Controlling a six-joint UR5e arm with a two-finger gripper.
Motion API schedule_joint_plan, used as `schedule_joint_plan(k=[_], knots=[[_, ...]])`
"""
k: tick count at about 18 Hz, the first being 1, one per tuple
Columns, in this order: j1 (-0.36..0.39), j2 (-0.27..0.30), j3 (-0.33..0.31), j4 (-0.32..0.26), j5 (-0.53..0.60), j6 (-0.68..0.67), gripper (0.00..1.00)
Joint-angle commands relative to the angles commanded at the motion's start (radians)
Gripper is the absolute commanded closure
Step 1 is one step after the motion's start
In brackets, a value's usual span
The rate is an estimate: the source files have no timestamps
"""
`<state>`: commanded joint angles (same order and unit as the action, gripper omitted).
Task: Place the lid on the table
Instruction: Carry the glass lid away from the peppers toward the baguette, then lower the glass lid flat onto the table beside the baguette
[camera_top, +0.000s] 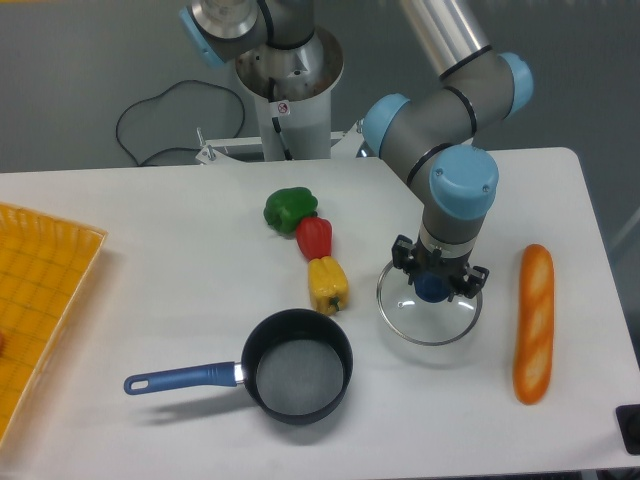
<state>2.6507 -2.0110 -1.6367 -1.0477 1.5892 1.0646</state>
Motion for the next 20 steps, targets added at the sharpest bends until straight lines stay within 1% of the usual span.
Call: schedule_joint_plan(k=[3,6,20], knots=[[0.0,-0.017,-0.002,0.014,0.0,-0.002,0.52],[0.0,-0.029,-0.003,0.014,-0.006,-0.006,0.52],[0.002,-0.049,-0.003,0.031,-0.043,-0.009,0.52]])
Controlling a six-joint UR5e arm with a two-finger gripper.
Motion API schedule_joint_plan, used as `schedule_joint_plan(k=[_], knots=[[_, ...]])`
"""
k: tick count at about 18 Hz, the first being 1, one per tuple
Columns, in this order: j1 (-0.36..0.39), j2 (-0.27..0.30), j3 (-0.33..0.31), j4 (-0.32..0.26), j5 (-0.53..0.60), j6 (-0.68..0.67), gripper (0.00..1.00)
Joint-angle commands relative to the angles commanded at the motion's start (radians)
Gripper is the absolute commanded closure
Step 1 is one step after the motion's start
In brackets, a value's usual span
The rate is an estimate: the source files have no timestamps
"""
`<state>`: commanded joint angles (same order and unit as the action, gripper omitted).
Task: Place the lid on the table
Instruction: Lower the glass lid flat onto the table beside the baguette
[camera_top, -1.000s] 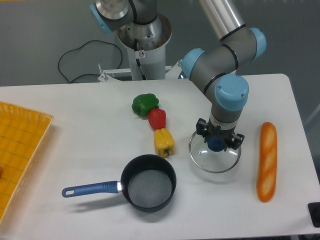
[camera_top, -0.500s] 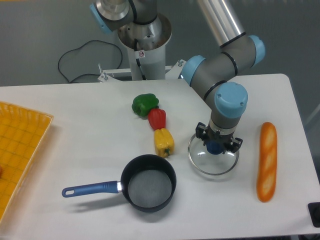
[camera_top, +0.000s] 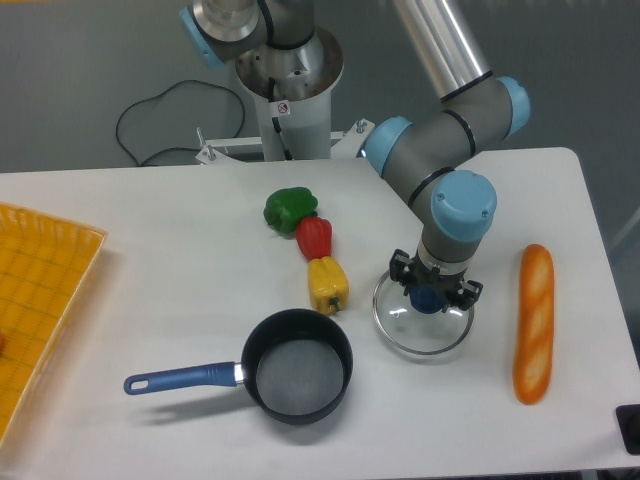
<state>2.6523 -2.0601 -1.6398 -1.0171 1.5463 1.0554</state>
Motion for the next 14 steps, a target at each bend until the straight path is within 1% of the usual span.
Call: schedule_joint_plan(k=[14], knots=[[-0.003,-0.014,0.0,0.014,0.0,-0.012,0.51]])
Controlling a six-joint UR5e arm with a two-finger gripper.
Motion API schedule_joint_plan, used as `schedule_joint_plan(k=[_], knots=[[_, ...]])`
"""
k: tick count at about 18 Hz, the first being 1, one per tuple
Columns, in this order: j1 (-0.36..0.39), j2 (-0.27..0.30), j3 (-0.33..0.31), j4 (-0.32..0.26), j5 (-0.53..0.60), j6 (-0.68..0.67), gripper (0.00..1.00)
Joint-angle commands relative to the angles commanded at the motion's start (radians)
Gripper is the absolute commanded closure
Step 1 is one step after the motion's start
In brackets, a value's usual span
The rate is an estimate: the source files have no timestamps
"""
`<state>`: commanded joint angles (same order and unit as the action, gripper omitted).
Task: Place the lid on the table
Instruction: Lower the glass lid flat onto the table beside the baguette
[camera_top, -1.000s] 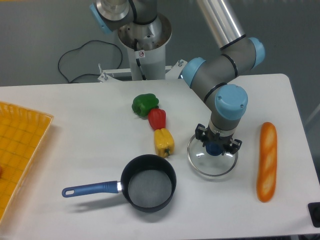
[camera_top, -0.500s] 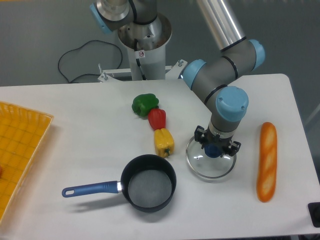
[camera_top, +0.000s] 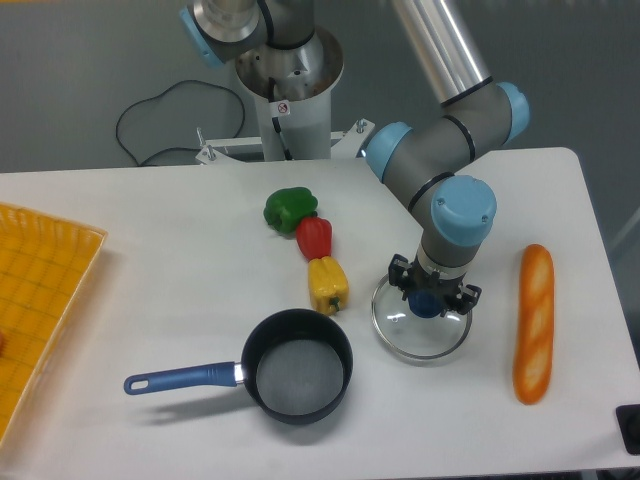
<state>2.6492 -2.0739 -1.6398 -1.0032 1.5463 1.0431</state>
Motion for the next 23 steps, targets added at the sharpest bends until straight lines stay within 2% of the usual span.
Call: schedule_joint_plan(k=[23], knots=[[-0.005,-0.018,0.0,0.002,0.003,-0.008,0.5]])
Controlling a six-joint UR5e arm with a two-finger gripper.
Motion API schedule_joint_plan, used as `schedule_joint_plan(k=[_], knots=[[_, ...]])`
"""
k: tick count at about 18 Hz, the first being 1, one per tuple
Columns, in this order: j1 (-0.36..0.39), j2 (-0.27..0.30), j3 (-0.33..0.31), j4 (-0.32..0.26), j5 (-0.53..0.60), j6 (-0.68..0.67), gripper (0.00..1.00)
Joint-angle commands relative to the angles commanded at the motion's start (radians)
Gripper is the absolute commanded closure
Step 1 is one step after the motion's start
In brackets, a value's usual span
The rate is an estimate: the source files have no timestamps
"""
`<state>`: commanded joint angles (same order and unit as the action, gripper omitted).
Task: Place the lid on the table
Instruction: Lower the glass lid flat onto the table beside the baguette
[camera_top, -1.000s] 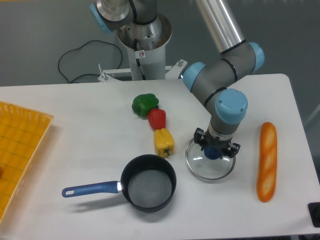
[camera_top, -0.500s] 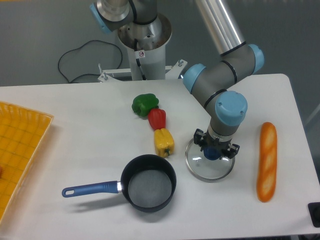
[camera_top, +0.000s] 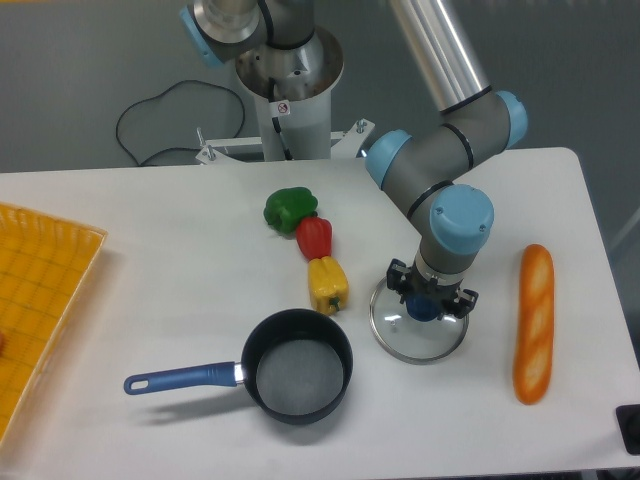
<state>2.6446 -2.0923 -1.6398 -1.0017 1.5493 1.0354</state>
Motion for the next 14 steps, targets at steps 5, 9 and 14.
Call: schedule_joint_plan(k=[5,9,14], knots=[[0.0,-0.005,0.0,0.003,-0.002,0.0,0.34],[0.0,-0.005,0.0,0.008,0.0,0.0,0.31],[-0.002,-0.006,0.0,0.008,0.0,0.0,0.31]])
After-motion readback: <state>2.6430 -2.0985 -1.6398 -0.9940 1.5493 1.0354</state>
